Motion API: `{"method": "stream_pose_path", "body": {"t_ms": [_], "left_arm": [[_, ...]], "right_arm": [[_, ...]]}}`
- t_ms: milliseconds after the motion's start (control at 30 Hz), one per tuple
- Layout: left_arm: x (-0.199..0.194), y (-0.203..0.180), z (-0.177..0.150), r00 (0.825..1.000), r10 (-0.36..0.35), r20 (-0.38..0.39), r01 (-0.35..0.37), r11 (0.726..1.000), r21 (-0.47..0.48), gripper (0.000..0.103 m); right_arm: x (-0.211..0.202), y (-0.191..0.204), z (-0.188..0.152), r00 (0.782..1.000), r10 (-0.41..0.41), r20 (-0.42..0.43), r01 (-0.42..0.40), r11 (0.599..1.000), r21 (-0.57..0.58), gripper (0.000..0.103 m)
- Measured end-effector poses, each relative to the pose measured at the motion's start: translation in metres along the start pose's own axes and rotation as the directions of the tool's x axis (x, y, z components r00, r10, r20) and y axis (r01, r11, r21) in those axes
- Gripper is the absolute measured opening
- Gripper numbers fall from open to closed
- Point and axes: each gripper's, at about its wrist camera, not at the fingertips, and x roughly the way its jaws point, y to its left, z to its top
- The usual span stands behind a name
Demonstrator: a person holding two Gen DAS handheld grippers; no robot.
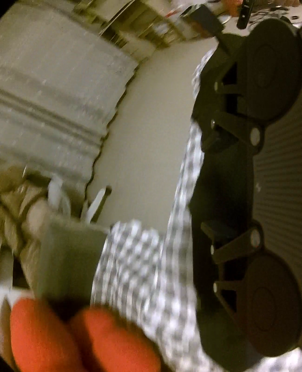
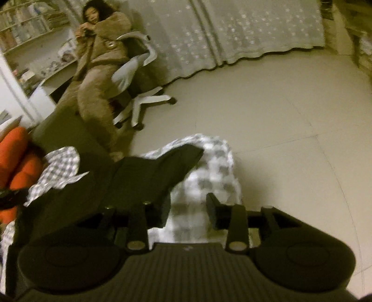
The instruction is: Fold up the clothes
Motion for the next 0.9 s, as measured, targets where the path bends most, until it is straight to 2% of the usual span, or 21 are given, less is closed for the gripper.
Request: {"method": "stream_pose_path", "body": {"t_ms": [133,333,467,500,533,767,900], "left_arm": [[0.030,-0.036,-0.003,0.998,-0.062,-0.025,0.063,0.997,0.042,0.065],[0.058,-0.084,-0.018,0.977,-0.198,-0.077,0.202,0.978,0.046,0.059],[0.061,-0.109,-0.036,0.967,-0.233,-0.104,0.244,0.964,0.107,0.058],[0.061,-0.112,-0.040,0.965,-0.239,-0.103,0.251,0.961,0.113,0.058],[0.061,-0.115,-0.043,0.964,-0.245,-0.102,0.257,0.959,0.118,0.058],[0.059,-0.121,-0.065,0.969,-0.245,-0.029,0.247,0.956,0.156,0.058],[0.058,-0.126,-0.076,0.972,-0.235,0.017,0.224,0.945,0.238,0.058]], "right_arm": [[-0.001,-0.001,-0.005,0.994,0.111,-0.021,-0.110,0.993,0.039,0.035],[0.014,0.007,-0.007,0.981,0.186,-0.056,-0.180,0.979,0.099,0.030],[0.023,0.013,-0.007,0.971,0.227,-0.068,-0.217,0.967,0.135,0.017],[0.024,0.016,-0.004,0.971,0.232,-0.063,-0.222,0.966,0.134,0.009],[0.025,0.019,-0.002,0.970,0.237,-0.057,-0.228,0.964,0.133,0.006],[0.043,0.056,0.027,0.969,0.241,-0.057,-0.237,0.970,0.059,0.006],[0.070,0.081,0.040,0.972,0.209,-0.108,-0.211,0.978,-0.004,0.006]]}}
